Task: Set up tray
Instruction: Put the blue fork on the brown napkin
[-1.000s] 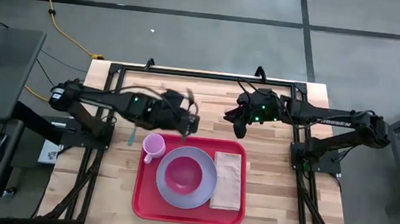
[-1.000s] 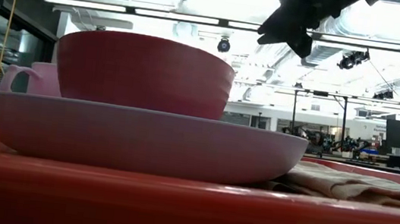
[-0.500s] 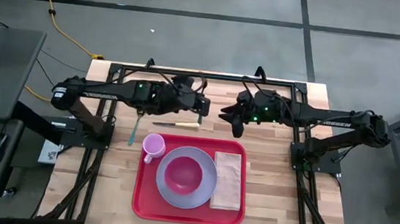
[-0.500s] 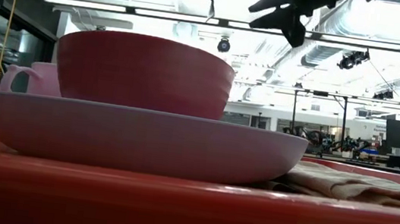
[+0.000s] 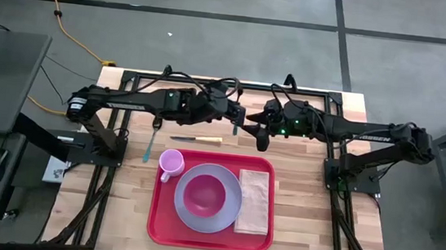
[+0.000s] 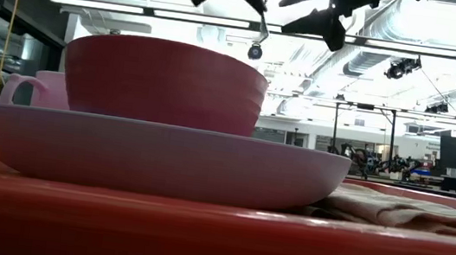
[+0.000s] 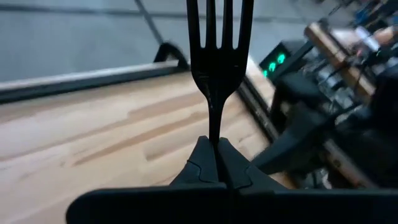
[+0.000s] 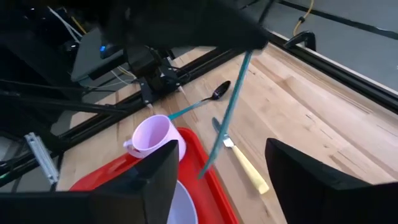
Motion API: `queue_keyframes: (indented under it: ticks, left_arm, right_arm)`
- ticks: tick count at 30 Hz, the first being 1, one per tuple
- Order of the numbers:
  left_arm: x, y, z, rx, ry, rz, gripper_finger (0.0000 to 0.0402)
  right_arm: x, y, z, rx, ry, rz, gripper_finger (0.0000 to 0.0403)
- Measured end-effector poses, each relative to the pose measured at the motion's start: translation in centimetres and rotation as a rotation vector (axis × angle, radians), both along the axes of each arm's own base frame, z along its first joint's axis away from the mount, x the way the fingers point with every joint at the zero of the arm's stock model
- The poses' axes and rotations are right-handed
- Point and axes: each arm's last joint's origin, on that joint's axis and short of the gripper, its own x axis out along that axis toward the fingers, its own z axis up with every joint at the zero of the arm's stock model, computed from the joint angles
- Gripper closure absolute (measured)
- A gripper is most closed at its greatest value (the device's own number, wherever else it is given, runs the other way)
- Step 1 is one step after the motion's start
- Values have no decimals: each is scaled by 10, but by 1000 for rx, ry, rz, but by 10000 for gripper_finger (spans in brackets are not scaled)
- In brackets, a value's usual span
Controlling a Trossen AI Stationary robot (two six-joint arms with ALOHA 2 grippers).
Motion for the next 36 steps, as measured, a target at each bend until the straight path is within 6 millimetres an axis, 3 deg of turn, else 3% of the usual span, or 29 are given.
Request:
queue_keyframes:
  ticks: [10, 17, 32, 36]
  left_arm:
    - [13, 8, -10, -16, -9, -28, 391]
    - [14, 8, -6, -16, -47, -35, 391]
    - [14, 8, -6, -15, -51, -34, 391]
    - [14, 8, -5, -14, -62, -33, 391]
  right_arm:
    - [12, -2, -12, -8, 32, -28, 156]
    - [23, -3, -22, -1, 37, -33, 155]
    - [19, -13, -21, -33, 52, -146, 156]
    - [19, -14, -21, -19, 46, -171, 175]
